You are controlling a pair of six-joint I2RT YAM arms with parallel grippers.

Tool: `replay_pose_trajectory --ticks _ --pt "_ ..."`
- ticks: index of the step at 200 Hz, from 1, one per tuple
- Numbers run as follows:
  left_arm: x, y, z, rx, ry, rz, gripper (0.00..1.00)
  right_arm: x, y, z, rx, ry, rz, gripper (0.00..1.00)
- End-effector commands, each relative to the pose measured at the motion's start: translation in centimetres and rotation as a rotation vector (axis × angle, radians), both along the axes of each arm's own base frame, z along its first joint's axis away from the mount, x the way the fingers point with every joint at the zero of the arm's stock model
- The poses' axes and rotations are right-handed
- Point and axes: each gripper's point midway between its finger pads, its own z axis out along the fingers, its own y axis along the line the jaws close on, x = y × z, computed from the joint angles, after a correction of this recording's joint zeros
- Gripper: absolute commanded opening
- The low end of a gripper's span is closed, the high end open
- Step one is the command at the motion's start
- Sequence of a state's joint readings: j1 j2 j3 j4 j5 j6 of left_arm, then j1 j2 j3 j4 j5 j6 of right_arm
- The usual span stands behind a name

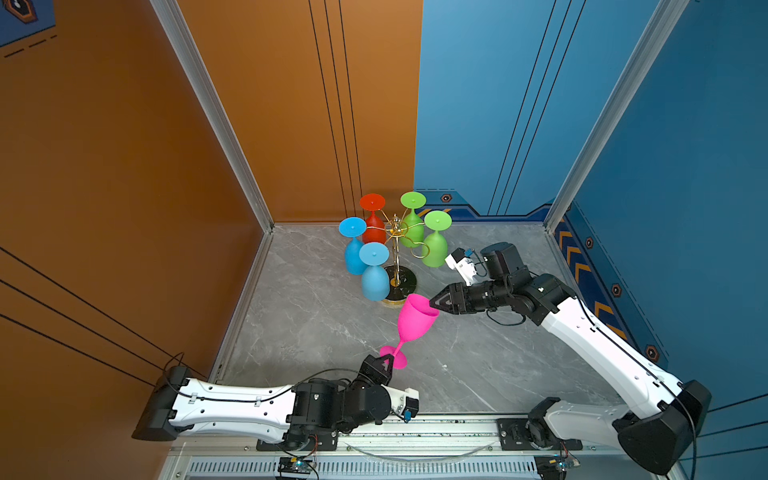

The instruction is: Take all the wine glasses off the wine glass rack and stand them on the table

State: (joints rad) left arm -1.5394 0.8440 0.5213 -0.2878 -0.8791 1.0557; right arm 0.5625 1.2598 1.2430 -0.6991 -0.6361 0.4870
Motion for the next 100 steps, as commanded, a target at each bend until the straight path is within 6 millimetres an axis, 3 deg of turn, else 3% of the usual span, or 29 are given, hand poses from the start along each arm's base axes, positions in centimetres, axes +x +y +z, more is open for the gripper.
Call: replay_pose_trajectory --ticks 1,57,100 --pt "0.2 -0.2 1.32 -0.024 -0.074 0.002 0.0 -0.47 0.45 0.44 0.005 -0.001 0.038 0.45" --pt "0.55 -0.25 1.66 -0.042 -0.121 0.01 0.0 -0.71 0.8 0.06 -0.001 0.008 0.052 0.33" --pt "0.59 -0.01 1.79 -0.056 -0.132 0.009 0.0 -0.91 0.91 -0.07 -0.003 0.011 0.058 0.12"
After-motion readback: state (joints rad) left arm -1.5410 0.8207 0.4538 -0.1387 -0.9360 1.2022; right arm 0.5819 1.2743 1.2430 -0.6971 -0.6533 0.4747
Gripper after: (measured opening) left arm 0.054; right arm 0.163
